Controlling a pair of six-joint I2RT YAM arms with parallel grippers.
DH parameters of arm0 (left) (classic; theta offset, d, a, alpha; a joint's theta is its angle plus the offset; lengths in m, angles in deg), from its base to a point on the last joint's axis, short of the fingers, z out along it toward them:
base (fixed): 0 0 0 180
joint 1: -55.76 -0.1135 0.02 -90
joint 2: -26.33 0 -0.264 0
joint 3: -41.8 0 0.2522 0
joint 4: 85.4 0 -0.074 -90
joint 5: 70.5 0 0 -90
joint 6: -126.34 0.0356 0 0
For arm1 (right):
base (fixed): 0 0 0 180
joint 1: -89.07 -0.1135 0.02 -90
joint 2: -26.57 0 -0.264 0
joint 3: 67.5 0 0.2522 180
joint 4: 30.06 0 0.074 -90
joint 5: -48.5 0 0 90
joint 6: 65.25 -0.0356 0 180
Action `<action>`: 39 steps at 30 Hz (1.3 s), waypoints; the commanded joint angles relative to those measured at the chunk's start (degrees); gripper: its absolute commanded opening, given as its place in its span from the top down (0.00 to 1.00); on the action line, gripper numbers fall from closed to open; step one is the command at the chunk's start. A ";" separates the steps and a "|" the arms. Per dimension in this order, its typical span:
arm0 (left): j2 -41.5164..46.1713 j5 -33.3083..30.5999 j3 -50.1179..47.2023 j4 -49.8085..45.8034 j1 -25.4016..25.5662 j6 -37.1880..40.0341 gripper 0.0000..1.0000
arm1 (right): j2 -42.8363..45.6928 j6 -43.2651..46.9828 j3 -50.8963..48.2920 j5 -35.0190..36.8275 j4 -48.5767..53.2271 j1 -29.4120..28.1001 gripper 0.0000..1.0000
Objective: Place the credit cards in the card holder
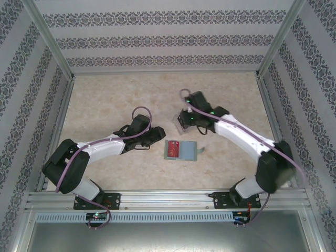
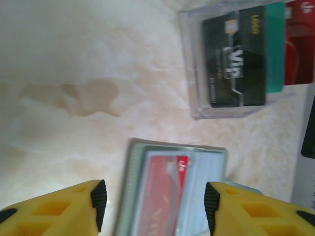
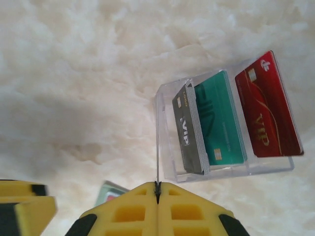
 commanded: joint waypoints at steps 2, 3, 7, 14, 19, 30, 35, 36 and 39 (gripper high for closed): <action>-0.94 7.30 1.27 11.46 -0.57 -2.99 0.39 | 6.26 -14.91 -10.99 -20.61 -16.08 5.98 1.00; -1.52 8.43 1.66 13.02 -0.57 -3.46 0.39 | 7.69 -16.80 -13.05 -22.37 -18.27 6.96 1.00; -4.18 12.47 3.98 17.88 -0.57 -5.47 0.37 | 10.81 -23.87 -19.23 -28.97 -26.56 9.71 1.00; -7.30 13.88 6.08 21.90 -0.57 -7.37 0.42 | 12.52 -28.01 -24.54 -33.64 -33.56 11.28 1.00; -8.38 13.94 6.82 22.93 -0.57 -7.39 0.50 | 12.72 -29.13 -26.27 -35.40 -35.55 11.61 1.00; -8.56 14.47 6.61 25.64 -0.57 -8.68 0.76 | 9.26 -29.92 -27.15 -39.04 -38.24 12.53 0.99; -8.69 14.84 6.43 26.93 -0.57 -9.24 0.83 | 7.36 -30.22 -27.32 -39.66 -39.18 12.71 0.98; -8.60 14.81 6.30 26.95 -0.57 -9.17 0.87 | 7.13 -30.07 -27.50 -39.30 -39.16 12.81 0.98; -8.28 14.52 6.12 26.13 -0.57 -8.95 0.92 | 6.70 -29.74 -28.02 -38.32 -38.32 13.07 0.95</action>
